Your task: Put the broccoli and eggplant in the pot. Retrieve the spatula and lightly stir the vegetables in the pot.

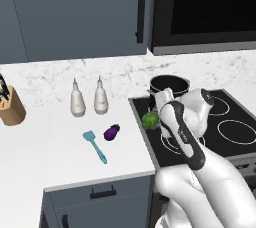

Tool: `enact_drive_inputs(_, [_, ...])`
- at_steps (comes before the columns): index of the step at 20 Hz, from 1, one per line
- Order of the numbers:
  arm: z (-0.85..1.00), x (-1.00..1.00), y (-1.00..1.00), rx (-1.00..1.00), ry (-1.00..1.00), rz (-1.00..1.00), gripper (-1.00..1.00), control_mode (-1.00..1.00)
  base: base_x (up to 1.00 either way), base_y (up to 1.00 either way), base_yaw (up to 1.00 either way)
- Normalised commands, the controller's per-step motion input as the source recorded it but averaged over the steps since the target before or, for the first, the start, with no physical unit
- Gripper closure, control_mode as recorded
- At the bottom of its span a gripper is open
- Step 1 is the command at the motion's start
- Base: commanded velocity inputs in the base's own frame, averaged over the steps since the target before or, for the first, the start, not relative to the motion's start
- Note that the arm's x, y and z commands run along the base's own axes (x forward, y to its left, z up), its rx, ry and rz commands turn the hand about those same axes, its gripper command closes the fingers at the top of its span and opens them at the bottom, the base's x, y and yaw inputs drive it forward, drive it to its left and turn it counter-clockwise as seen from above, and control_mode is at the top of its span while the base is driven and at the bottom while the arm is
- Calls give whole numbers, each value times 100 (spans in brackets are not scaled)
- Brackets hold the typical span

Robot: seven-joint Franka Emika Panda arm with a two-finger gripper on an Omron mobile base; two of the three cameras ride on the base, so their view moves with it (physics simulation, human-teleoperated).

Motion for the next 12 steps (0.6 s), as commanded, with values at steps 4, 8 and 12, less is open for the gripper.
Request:
enact_drive_inputs(4, [93,18,-71,12,-2,-26,100,-100,0,0,0])
enact_drive_inputs(8, [74,47,-67,15,0,-29,100,-100,0,0,0])
enact_drive_inputs(12, [56,63,-65,16,3,-28,100,-100,0,0,0])
